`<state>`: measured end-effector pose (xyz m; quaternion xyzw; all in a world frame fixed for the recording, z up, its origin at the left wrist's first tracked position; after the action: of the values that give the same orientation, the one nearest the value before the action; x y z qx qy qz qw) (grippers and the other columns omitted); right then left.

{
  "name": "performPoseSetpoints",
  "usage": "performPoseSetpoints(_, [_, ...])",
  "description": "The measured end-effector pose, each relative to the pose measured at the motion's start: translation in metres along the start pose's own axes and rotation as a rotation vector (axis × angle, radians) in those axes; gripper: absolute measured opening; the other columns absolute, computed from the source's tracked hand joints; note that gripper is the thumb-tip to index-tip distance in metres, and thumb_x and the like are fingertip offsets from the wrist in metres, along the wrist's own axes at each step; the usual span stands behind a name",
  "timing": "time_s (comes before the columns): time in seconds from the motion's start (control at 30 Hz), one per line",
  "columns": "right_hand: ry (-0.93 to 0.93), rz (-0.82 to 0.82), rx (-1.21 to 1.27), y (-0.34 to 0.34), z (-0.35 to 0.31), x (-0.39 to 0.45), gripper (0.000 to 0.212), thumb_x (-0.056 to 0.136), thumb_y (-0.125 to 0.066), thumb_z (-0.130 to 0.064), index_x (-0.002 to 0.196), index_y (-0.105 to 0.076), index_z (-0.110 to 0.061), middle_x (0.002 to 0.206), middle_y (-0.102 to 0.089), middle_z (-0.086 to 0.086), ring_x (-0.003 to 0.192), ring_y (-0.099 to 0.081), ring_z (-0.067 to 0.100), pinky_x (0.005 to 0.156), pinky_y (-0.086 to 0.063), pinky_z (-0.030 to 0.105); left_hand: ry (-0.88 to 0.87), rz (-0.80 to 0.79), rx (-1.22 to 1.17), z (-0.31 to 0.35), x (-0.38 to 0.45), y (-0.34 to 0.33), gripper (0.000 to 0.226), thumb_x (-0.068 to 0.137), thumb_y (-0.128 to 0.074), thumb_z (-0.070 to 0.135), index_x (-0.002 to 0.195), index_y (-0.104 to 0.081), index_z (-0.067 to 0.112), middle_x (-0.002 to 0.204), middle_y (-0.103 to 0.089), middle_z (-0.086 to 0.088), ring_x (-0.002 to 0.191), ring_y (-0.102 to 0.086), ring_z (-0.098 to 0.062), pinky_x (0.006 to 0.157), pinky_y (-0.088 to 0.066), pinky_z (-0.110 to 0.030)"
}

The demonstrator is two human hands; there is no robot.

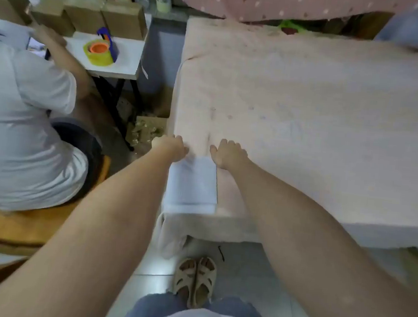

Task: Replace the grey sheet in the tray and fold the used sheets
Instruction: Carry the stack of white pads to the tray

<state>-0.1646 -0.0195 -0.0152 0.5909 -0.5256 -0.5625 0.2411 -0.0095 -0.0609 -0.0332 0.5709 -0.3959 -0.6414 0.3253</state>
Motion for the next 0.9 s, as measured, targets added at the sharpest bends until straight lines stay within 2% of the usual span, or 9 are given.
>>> performPoseSetpoints(0.07, [-0.031, -0.063, 0.022, -0.020, 0.006, -0.005, 0.049, 0.101, -0.029, -0.036, 0.135, -0.037, -0.002, 0.141, -0.040, 0.018, 0.131, -0.035, 0.033, 0.104, -0.031, 0.040, 0.018, -0.068, -0.045, -0.004, -0.004, -0.018, 0.053, 0.100, -0.030, 0.040, 0.141, -0.029, 0.007, 0.150, -0.028, -0.015, 0.138, -0.027, -0.030, 0.103, -0.033, -0.043])
performPoseSetpoints(0.2, [-0.088, -0.077, 0.051, -0.058, 0.017, -0.012, 0.043, 0.098, -0.037, -0.028, 0.131, -0.038, -0.001, 0.137, -0.041, 0.019, 0.128, -0.036, 0.034, 0.103, -0.034, 0.041, 0.042, -0.118, -0.171, -0.011, -0.005, -0.054, 0.052, 0.101, -0.031, 0.035, 0.140, -0.028, 0.001, 0.144, -0.032, -0.019, 0.128, -0.040, -0.034, 0.102, -0.038, -0.044])
performPoseSetpoints(0.3, [-0.157, -0.045, 0.078, -0.071, 0.024, -0.014, 0.040, 0.096, -0.040, -0.025, 0.128, -0.040, -0.001, 0.134, -0.042, 0.019, 0.125, -0.040, 0.034, 0.101, -0.035, 0.041, 0.105, -0.112, -0.289, -0.018, -0.007, -0.066, 0.056, 0.100, -0.033, 0.032, 0.144, -0.022, -0.001, 0.147, -0.029, -0.020, 0.130, -0.038, -0.035, 0.104, -0.036, -0.045])
performPoseSetpoints(0.5, [-0.227, -0.021, 0.218, -0.087, 0.034, -0.015, 0.040, 0.093, -0.039, -0.030, 0.121, -0.044, -0.002, 0.126, -0.048, 0.018, 0.113, -0.049, 0.037, 0.095, -0.043, 0.044, 0.225, -0.098, -0.623, -0.033, -0.005, -0.099, 0.057, 0.093, -0.048, 0.040, 0.133, -0.037, 0.001, 0.129, -0.051, -0.020, 0.115, -0.052, -0.038, 0.097, -0.044, -0.045])
performPoseSetpoints(0.63, [-0.252, -0.005, 0.367, -0.093, 0.042, -0.017, 0.036, 0.088, -0.042, -0.038, 0.107, -0.047, -0.008, 0.100, -0.059, 0.011, 0.089, -0.057, 0.031, 0.078, -0.049, 0.040, 0.290, -0.018, -0.782, -0.042, -0.008, -0.114, 0.057, 0.090, -0.052, 0.048, 0.120, -0.048, 0.000, 0.119, -0.056, -0.019, 0.104, -0.057, -0.035, 0.086, -0.048, -0.044])
performPoseSetpoints(0.7, [-0.260, -0.014, 0.484, -0.097, 0.046, -0.017, 0.035, 0.086, -0.046, -0.039, 0.105, -0.046, -0.010, 0.092, -0.059, 0.007, 0.082, -0.058, 0.027, 0.072, -0.050, 0.038, 0.322, 0.012, -0.891, -0.047, -0.014, -0.124, 0.050, 0.087, -0.056, 0.050, 0.111, -0.049, 0.006, 0.108, -0.059, -0.010, 0.095, -0.058, -0.028, 0.075, -0.047, -0.037])
performPoseSetpoints(0.8, [-0.292, -0.053, 0.748, -0.107, 0.051, -0.016, 0.034, 0.085, -0.056, -0.034, 0.108, -0.045, -0.011, 0.096, -0.060, 0.005, 0.085, -0.062, 0.023, 0.077, -0.053, 0.041, 0.355, 0.046, -1.038, -0.053, -0.022, -0.138, 0.045, 0.083, -0.063, 0.049, 0.099, -0.048, 0.010, 0.089, -0.057, -0.001, 0.083, -0.056, -0.021, 0.067, -0.041, -0.031])
performPoseSetpoints(0.9, [-0.264, -0.082, 0.916, -0.114, 0.054, -0.018, 0.024, 0.083, -0.063, -0.031, 0.095, -0.059, -0.011, 0.094, -0.067, 0.003, 0.087, -0.066, 0.022, 0.081, -0.055, 0.040, 0.372, 0.078, -1.141, -0.054, -0.031, -0.142, 0.046, 0.079, -0.069, 0.047, 0.091, -0.044, 0.011, 0.074, -0.050, 0.004, 0.068, -0.050, -0.015, 0.057, -0.038, -0.027])
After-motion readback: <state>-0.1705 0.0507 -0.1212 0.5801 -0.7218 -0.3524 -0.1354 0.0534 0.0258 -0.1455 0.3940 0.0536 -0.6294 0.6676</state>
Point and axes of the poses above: each hand's wrist, its own x-axis towards the middle knuckle, its own y-axis out of the back of the hand, z = x × y, the point moved 7 cm from there along x, towards the middle knuckle
